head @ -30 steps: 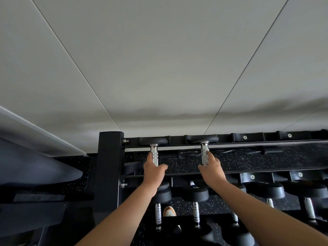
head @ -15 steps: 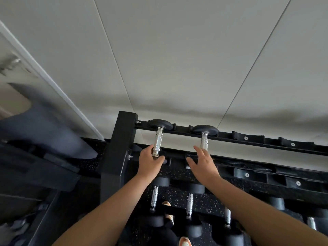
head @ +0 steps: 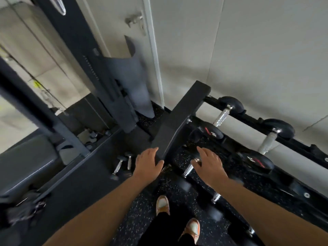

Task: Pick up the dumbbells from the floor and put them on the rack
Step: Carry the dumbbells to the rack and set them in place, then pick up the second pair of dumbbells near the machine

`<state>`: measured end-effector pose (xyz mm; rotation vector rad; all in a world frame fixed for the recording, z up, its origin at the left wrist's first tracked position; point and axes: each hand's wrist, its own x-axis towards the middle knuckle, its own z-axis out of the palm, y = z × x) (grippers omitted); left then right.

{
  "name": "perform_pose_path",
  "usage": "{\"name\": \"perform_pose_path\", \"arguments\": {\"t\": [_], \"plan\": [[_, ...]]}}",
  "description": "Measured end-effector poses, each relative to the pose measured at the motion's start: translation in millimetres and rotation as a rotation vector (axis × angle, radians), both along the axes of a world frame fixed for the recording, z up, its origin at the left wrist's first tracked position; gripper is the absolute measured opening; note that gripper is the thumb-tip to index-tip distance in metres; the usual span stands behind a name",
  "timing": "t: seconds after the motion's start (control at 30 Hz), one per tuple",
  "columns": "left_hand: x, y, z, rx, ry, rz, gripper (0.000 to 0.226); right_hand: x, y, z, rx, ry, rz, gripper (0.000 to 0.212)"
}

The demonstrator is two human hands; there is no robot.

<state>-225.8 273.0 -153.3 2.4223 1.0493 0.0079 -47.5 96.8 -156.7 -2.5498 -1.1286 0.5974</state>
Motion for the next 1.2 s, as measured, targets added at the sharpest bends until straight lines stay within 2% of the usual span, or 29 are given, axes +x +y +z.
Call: {"name": "perform_pose_path", "arguments": {"t": [0.13, 0.37, 0.53, 0.67, 1.0, 1.2], "plan": [[-88.0, 10.7, -11.3, 0.005, 0.143, 0.137, 0.061, -51.5, 35.2, -7.5, -0.028, -0.032, 0.189, 0.066], [-206.0, 20.4, -22.3, -0.057, 0.234, 0.316, 0.060, -140.2, 85.6, -20.9, -0.108, -0.055, 0.442, 0.066], [-278.9, 37.7, -31.4, -0.088, 0.287, 0.341, 0.060, -207.1, 117.5, -32.7, -0.163, -0.090, 0.560, 0.067], [-327.7, 56.1, -44.0, -0.137, 0.332, 0.325, 0.061, -253.1, 138.4, -43.2, -0.191, -0.069, 0.560, 0.066], [-384.2, 122.7, -102.4, -0.236, 0.422, 0.206, 0.063, -305.9, 199.0, -83.2, -0.326, -0.010, 0.516, 0.064], [-376.5, 202.1, -162.7, -0.273, 0.529, 0.162, 0.061, -296.0, 275.2, -151.1, -0.379, 0.008, 0.552, 0.061]]}}
